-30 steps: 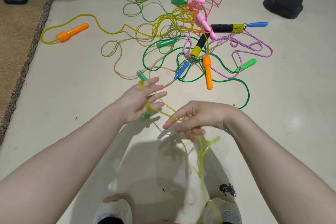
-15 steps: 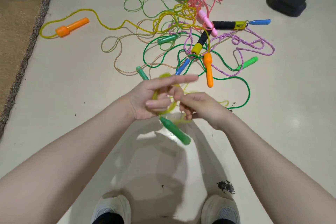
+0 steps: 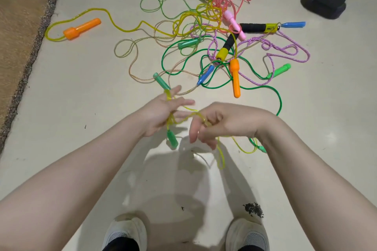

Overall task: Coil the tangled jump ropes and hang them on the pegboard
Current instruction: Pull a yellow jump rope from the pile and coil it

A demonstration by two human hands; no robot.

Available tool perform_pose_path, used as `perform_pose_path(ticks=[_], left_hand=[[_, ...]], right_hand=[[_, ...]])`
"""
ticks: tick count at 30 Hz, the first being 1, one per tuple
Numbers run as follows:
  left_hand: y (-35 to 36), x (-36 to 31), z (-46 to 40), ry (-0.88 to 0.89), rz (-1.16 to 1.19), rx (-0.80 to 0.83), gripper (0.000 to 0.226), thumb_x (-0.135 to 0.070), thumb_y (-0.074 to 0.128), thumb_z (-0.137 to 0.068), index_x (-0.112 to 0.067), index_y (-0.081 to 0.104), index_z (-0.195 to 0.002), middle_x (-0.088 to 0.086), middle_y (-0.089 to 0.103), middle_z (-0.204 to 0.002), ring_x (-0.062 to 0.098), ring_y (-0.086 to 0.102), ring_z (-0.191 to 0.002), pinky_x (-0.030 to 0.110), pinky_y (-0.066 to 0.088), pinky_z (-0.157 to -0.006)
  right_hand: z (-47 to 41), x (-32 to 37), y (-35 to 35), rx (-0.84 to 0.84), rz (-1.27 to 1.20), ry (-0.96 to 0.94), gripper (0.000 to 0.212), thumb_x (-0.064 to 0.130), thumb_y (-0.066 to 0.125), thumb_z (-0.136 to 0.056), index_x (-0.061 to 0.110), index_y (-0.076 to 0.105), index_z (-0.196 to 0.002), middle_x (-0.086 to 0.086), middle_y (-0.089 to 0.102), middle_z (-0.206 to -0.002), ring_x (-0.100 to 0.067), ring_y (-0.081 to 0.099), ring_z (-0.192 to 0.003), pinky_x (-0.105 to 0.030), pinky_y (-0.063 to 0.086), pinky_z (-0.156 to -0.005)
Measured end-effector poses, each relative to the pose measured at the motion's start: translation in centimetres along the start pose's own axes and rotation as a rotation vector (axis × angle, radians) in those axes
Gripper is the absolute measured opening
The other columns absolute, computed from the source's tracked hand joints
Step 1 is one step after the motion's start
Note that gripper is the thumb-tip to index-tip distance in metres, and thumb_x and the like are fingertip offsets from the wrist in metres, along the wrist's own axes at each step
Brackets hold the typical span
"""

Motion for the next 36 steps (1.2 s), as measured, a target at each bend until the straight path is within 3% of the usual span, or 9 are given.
perform_pose_path(ticks=[3, 7, 12, 17, 22, 26, 29, 32, 36], left_hand=[[3.1, 0.4, 1.1, -0.094, -0.242, 0.237, 0.051, -0.057, 0.032, -0.089, -0.017, 0.060, -0.105, 0.006, 0.064, -0.069, 0.009, 0.036, -0.032, 0.019, 0.038, -0.041], [4.6, 0.0, 2.1, -0.229, -0.114, 0.659, 0.073, -0.075, 0.040, -0.076, -0.014, 0.073, -0.101, 0.001, 0.057, -0.054, -0.001, 0.024, -0.023, 0.016, 0.017, -0.034], [6.7, -2.2, 3.7, -0.098, 0.386, 1.117, 0.046, -0.034, 0.042, -0.097, -0.001, 0.054, -0.127, 0.013, 0.067, -0.098, 0.007, 0.056, -0.046, 0.016, 0.044, -0.050], [3.6, -4.7, 1.8, 0.025, 0.816, 0.831, 0.038, -0.013, 0.053, -0.091, -0.004, 0.055, -0.128, 0.018, 0.063, -0.119, 0.022, 0.069, -0.066, 0.024, 0.057, -0.056], [-2.0, -4.2, -0.8, 0.177, 0.684, -0.077, 0.013, -0.010, 0.044, -0.095, -0.002, 0.052, -0.101, 0.015, 0.073, -0.084, 0.021, 0.070, -0.060, 0.021, 0.056, -0.055], [-3.9, -2.9, -1.4, 0.128, 0.516, -0.250, 0.010, -0.019, 0.041, -0.100, -0.009, 0.045, -0.100, 0.011, 0.069, -0.108, 0.026, 0.072, -0.070, 0.040, 0.053, -0.087], [-1.7, -1.9, -0.7, 0.049, 0.071, -0.142, 0.031, -0.035, 0.041, -0.099, -0.015, 0.045, -0.122, 0.000, 0.071, -0.096, 0.017, 0.069, -0.059, 0.026, 0.058, -0.061], [2.1, -1.1, 1.0, -0.105, -0.194, 0.227, 0.065, -0.064, 0.018, -0.091, -0.022, 0.059, -0.118, 0.006, 0.072, -0.082, 0.020, 0.052, -0.046, 0.018, 0.041, -0.040], [5.6, -0.9, 3.2, -0.251, -0.153, 0.791, 0.091, -0.085, 0.021, -0.066, -0.023, 0.069, -0.112, 0.018, 0.072, -0.084, 0.010, 0.040, -0.029, 0.014, 0.032, -0.036]], right_hand=[[0.4, 0.3, -2.9, -0.265, -0.218, -0.109, 0.017, 0.009, 0.055, -0.080, 0.012, 0.063, -0.065, 0.007, 0.052, -0.047, -0.010, 0.042, -0.043, -0.017, 0.041, -0.050], [1.6, -2.3, -6.6, -0.753, -0.390, -0.129, 0.029, 0.011, 0.058, -0.085, 0.008, 0.049, -0.058, 0.007, 0.039, -0.044, -0.008, 0.033, -0.040, -0.022, 0.040, -0.051], [-0.4, -5.3, -3.1, -0.486, -0.422, 0.044, 0.024, 0.024, 0.046, -0.097, 0.004, 0.054, -0.085, -0.008, 0.057, -0.070, -0.012, 0.055, -0.056, -0.034, 0.049, -0.066], [-1.4, -5.9, -0.2, -0.311, -0.252, 0.173, 0.006, 0.014, 0.053, -0.093, 0.012, 0.051, -0.087, -0.005, 0.051, -0.062, -0.009, 0.035, -0.034, -0.018, 0.029, -0.039], [-0.8, -4.2, 1.8, -0.039, 0.179, 0.304, 0.007, 0.022, 0.057, -0.089, 0.020, 0.056, -0.096, -0.001, 0.056, -0.063, -0.012, 0.041, -0.034, -0.020, 0.035, -0.041], [-0.3, 0.5, 2.8, 0.078, 0.516, 0.187, 0.013, 0.021, 0.054, -0.088, 0.024, 0.064, -0.097, 0.006, 0.058, -0.056, -0.013, 0.055, -0.040, -0.016, 0.044, -0.044], [0.1, 4.3, 1.5, -0.105, 0.398, -0.033, 0.010, 0.016, 0.058, -0.089, 0.016, 0.066, -0.085, 0.013, 0.056, -0.049, -0.009, 0.049, -0.034, -0.022, 0.044, -0.043], [1.3, 4.9, -3.6, -0.586, 0.064, -0.211, 0.021, 0.011, 0.059, -0.089, 0.019, 0.062, -0.071, 0.011, 0.053, -0.046, -0.007, 0.044, -0.031, -0.018, 0.036, -0.037], [2.3, -0.2, -7.5, -0.949, -0.347, -0.150, 0.016, 0.012, 0.061, -0.089, 0.015, 0.056, -0.073, 0.012, 0.051, -0.044, -0.007, 0.045, -0.034, -0.016, 0.036, -0.038]])
Point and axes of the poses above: each hand's wrist, its own z-axis away from the middle knuckle, its own y-axis out of the palm, x = y × z, the point moved 6 cm from there along -z, towards the middle knuckle
